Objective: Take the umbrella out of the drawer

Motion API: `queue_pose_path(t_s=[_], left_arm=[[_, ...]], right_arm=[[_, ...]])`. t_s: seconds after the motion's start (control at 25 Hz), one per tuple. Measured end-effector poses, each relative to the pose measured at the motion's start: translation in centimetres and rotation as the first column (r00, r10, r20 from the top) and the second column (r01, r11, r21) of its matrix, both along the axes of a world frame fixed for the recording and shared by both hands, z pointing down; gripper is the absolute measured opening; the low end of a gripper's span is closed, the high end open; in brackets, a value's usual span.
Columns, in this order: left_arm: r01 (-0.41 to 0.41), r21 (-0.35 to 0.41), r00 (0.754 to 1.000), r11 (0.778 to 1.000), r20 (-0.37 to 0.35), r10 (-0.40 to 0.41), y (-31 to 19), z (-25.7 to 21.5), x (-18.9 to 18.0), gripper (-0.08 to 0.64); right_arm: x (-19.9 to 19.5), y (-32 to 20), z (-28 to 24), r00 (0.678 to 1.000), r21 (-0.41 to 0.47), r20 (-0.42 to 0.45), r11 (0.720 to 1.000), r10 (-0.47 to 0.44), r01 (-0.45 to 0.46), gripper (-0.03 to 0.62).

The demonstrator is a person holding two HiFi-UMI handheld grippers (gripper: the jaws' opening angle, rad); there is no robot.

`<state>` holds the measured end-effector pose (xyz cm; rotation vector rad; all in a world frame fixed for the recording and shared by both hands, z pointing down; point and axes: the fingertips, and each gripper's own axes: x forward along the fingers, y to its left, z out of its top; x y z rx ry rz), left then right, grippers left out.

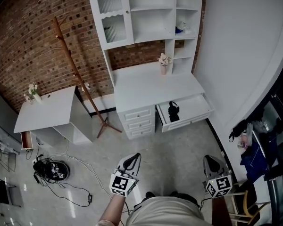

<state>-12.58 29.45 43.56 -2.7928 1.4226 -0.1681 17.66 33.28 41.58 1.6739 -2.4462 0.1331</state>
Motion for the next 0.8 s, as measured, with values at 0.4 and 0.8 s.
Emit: queue_pose_path(t_s=[0.4,0.8], left_arm=[[-0.009,-0.009,1.0,1.0,0.004,0.009,0.7,0.6,-3.1,0.025],[-0.014,-0.007,1.0,1.0,0.007,0.014,-0.5,0.6,-3.7,0.025]], right_arm=[[-3.3,0.9,0.5,1.0,-0.003,-0.004,1.0,0.005,-0.005,0.035],[-3.7,-0.4,0.8,1.0,-0.002,0.013,1.0,0.023,-0.023,0.035]])
